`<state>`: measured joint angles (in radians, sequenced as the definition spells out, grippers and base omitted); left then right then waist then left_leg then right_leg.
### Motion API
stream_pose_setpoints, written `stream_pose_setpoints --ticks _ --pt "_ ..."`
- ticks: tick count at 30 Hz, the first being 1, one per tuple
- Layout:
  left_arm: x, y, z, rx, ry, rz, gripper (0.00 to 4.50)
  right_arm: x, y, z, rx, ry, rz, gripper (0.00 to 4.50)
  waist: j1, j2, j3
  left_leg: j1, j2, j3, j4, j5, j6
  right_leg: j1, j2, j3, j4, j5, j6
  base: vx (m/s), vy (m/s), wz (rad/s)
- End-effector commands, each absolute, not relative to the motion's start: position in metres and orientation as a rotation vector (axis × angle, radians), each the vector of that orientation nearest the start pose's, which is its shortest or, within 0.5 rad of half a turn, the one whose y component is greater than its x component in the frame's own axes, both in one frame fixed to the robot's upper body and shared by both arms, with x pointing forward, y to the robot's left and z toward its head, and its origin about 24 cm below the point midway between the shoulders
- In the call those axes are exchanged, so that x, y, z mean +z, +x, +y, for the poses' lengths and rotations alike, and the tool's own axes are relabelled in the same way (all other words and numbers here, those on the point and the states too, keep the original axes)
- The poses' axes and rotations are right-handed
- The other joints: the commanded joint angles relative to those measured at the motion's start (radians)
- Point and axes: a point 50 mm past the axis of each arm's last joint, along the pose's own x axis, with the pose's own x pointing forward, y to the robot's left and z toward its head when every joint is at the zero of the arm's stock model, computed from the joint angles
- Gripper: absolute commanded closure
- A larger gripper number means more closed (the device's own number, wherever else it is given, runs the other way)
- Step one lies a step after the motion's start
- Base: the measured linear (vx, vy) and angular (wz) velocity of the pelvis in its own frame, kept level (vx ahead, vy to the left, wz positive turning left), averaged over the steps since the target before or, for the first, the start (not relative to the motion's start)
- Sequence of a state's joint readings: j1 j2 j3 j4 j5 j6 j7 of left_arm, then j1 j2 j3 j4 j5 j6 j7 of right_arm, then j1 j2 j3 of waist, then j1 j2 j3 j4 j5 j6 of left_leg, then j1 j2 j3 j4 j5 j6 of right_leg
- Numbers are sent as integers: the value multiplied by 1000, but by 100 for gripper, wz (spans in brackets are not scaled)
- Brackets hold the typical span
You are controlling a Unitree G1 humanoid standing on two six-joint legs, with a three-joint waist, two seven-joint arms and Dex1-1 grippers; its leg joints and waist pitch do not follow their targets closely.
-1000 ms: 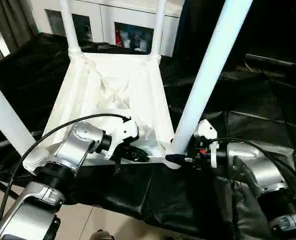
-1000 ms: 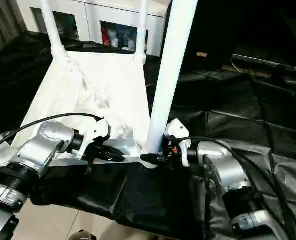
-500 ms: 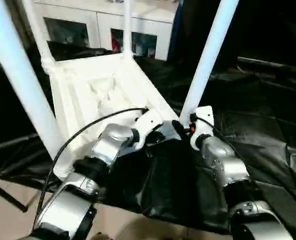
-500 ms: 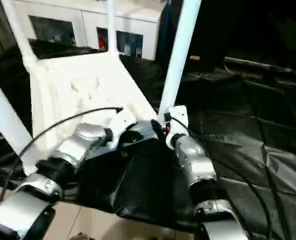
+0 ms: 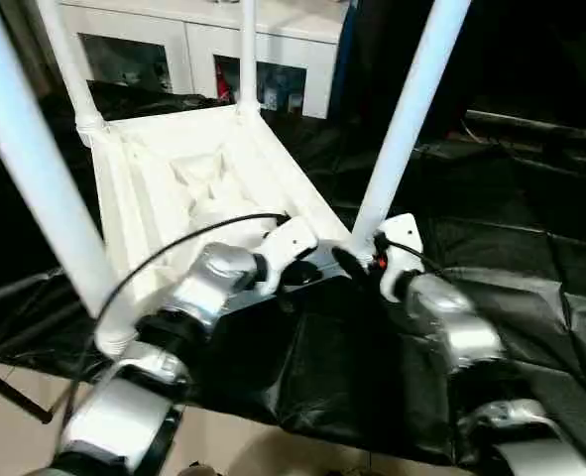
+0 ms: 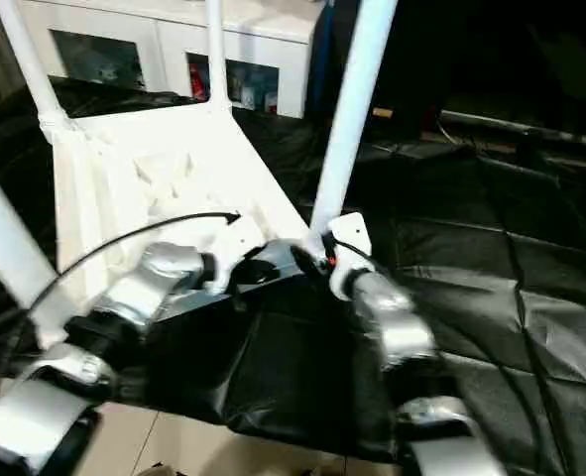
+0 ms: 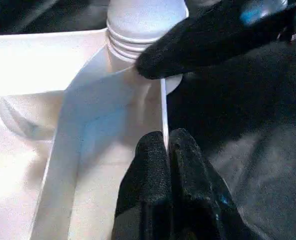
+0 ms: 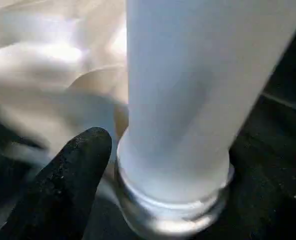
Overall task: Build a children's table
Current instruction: Rotate leg to tighten
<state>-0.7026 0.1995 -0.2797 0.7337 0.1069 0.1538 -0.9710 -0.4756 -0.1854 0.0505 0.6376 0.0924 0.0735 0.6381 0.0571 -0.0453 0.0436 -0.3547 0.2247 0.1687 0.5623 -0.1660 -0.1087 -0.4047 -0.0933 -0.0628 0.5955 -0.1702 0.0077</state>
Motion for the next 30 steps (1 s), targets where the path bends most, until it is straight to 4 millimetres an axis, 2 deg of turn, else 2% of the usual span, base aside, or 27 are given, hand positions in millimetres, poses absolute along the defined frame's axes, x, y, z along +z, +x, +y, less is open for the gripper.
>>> stream_pose_setpoints --ticks 1,2,3,5,8,9,13,17,20,23,25,27,29,30 --pt "52 327 80 -1308 358 397 450 35 316 -119 911 -51 249 80 9 -8 -59 -5 -2 12 -60 -268 58 45 -35 30 -79 -315 -167 0 0 0" --pt "52 327 81 -1319 358 396 450 36 316 -120 926 -51 251 80 9 -8 -59 -5 -2 12 -60 -268 58 45 -35 30 -79 -315 -167 53 -15 3" --pt "55 323 89 -1378 349 402 450 38 310 -128 1006 -45 266 80 12 -9 -62 -6 0 14 -57 -222 74 52 -33 30 -67 -221 -202 53 -15 3" --pt "56 321 93 -1403 347 409 450 40 308 -132 1037 -43 273 80 11 -5 -64 -7 1 16 -54 -186 88 51 -32 31 -58 -150 -226 56 -4 1" --pt "59 317 107 -1452 345 433 450 45 303 -143 1117 -58 293 80 16 -2 -68 -2 2 17 -49 -132 102 52 -29 31 -41 -27 -271 39 3 0" --pt "59 317 108 -1454 344 436 450 46 303 -144 1122 -60 295 80 20 -1 -67 1 3 18 -48 -137 106 51 -29 30 -40 -16 -282 0 0 0" --pt "61 314 120 -1477 337 458 450 46 298 -152 1169 -103 328 80 27 0 -63 3 4 20 -52 -185 80 52 -31 31 -46 -88 -268 0 0 0" --pt "63 313 124 -1476 335 460 450 45 297 -152 1183 -108 339 80 29 -2 -60 2 3 20 -54 -209 56 52 -34 33 -51 -139 -247 0 0 0" --pt "64 314 123 -1470 333 453 450 45 297 -149 1183 -93 336 104 29 -3 -60 2 3 19 -55 -217 47 50 -33 33 -53 -162 -235 0 0 0" --pt "64 314 123 -1471 333 452 450 45 296 -148 1183 -88 335 112 29 -4 -61 2 2 19 -54 -203 45 51 -33 34 -51 -147 -235 0 0 0" --pt "63 314 122 -1471 333 452 450 45 295 -147 1188 -83 335 137 29 -1 -63 3 2 19 -53 -195 47 51 -32 34 -49 -127 -241 0 0 0" --pt "62 313 122 -1468 331 452 450 43 293 -146 1196 -73 339 153 29 -4 -63 1 1 19 -52 -185 51 53 -31 33 -47 -108 -246 0 0 0" --pt "61 313 121 -1463 330 452 450 42 291 -144 1196 -59 345 170 30 -3 -63 1 2 19 -52 -184 54 53 -32 33 -47 -107 -246 0 0 0" --pt "60 313 120 -1455 332 452 450 40 290 -144 1191 -49 349 175 31 -8 -63 2 2 20 -51 -185 57 52 -33 33 -47 -116 -243 0 0 0"
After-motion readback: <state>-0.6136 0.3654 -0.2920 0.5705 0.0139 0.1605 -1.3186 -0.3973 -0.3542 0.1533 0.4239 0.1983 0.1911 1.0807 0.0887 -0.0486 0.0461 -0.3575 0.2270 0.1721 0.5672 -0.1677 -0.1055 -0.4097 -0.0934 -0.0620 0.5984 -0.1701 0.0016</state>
